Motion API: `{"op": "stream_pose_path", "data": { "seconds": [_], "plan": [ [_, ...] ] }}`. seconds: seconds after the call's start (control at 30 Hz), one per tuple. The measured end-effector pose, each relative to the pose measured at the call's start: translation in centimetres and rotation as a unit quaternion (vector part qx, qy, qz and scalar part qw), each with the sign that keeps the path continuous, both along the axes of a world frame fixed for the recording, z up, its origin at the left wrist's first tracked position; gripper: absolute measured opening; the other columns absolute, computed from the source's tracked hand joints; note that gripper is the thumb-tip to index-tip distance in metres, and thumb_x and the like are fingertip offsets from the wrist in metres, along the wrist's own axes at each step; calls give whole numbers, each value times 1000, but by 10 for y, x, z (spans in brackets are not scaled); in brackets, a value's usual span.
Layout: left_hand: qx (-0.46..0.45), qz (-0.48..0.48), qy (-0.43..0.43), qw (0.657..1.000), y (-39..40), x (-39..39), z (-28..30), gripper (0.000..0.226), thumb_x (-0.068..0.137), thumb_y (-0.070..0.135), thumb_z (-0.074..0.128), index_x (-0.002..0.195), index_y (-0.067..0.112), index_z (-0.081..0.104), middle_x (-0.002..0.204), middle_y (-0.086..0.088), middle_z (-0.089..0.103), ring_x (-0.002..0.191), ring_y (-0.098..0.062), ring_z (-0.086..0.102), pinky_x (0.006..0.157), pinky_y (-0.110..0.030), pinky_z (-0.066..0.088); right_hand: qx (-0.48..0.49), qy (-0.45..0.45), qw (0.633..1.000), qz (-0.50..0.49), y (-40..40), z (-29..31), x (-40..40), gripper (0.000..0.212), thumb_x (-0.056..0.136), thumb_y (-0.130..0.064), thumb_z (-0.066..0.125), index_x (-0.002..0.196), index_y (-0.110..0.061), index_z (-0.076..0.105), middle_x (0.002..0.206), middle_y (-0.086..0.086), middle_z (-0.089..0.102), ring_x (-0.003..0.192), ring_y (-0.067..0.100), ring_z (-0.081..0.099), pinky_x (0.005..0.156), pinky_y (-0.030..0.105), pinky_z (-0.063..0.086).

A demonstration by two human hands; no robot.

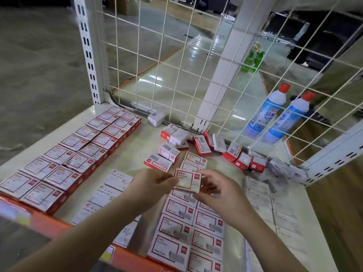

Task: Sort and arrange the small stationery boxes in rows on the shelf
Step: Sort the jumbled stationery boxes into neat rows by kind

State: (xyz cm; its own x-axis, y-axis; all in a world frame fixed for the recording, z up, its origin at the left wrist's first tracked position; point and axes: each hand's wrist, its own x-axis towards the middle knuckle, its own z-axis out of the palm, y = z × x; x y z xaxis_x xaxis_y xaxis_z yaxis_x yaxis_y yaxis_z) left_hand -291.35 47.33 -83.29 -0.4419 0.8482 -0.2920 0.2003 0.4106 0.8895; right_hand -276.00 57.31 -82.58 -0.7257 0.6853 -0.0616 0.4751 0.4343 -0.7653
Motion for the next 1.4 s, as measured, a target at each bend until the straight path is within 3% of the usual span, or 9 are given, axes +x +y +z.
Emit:
{"op": "stream_pose_path", "data": {
  "seconds": [0.13, 0.27, 0.4, 0.7, 1.0, 1.13, 1.3, 1.4],
  "plan": [
    [6, -22, -1, 1000, -3, 4, -7, 21, 90, 28, 55, 72, 22, 64, 72, -3, 67, 62, -12, 57, 63, -23, 47, 9, 5, 1000, -27, 3, -4, -1, 49, 74, -19, 77, 115, -37, 56, 93, -13, 68, 86, -3, 61, 84, 24, 52],
    [16, -21, -5, 1000, -3, 5, -7, 21, 93, 24, 51, 75, 26, 61, 77, 9, 66, 73, -9, 65, 68, -22, 56, -16, 6, 1000, -23, 1, -3, 1, 49, 74, -18, 77, 105, -46, 52, 96, -12, 67, 89, -2, 60, 85, 23, 50],
    [27, -20, -10, 999, -5, 6, -7, 20, 94, 22, 49, 79, 26, 61, 80, 11, 65, 74, -6, 65, 63, -18, 55, -26, 13, 999, -24, -3, 0, 0, 45, 75, -17, 75, 100, -47, 52, 94, -14, 66, 88, -4, 59, 81, 15, 48],
    [34, -15, -17, 999, -7, 8, -5, 21, 94, 22, 49, 78, 31, 59, 78, 16, 65, 71, 0, 64, 56, -13, 50, -7, 11, 999, -31, -5, -5, -1, 43, 76, -18, 76, 98, -46, 52, 92, -16, 66, 87, -3, 59, 81, 16, 48],
    [17, -15, 13, 1000, -8, 2, 1, 10, 94, 25, 49, 95, 27, 59, 84, 20, 59, 74, 2, 59, 66, -16, 55, -6, -12, 1000, -28, -5, -6, -8, 45, 75, -20, 76, 103, -45, 53, 93, -17, 66, 89, -3, 60, 85, 22, 51],
    [-5, -15, 54, 998, -7, -6, 8, 23, 94, 31, 47, 112, 24, 60, 94, 16, 56, 80, -5, 58, 60, -11, 50, 4, 10, 1000, -26, -6, -3, -16, 36, 76, -22, 74, 104, -39, 59, 91, -22, 67, 86, -4, 61, 79, 19, 52],
    [-23, -11, 109, 994, -9, -29, 7, 26, 92, 32, 51, 115, 22, 59, 99, 8, 61, 89, -7, 59, 75, -18, 51, 4, 26, 999, -42, 0, -1, -36, 26, 77, -18, 72, 91, -36, 60, 87, -26, 67, 79, -7, 62, 68, 11, 48],
    [-43, 18, 170, 984, -11, -50, 1, 28, 92, 30, 52, 119, 24, 57, 103, 9, 59, 94, -6, 57, 85, -24, 50, 5, 10, 999, -51, 5, -4, -54, 18, 77, -22, 71, 86, -33, 59, 85, -19, 70, 78, -6, 63, 70, 17, 50]
  ]
}}
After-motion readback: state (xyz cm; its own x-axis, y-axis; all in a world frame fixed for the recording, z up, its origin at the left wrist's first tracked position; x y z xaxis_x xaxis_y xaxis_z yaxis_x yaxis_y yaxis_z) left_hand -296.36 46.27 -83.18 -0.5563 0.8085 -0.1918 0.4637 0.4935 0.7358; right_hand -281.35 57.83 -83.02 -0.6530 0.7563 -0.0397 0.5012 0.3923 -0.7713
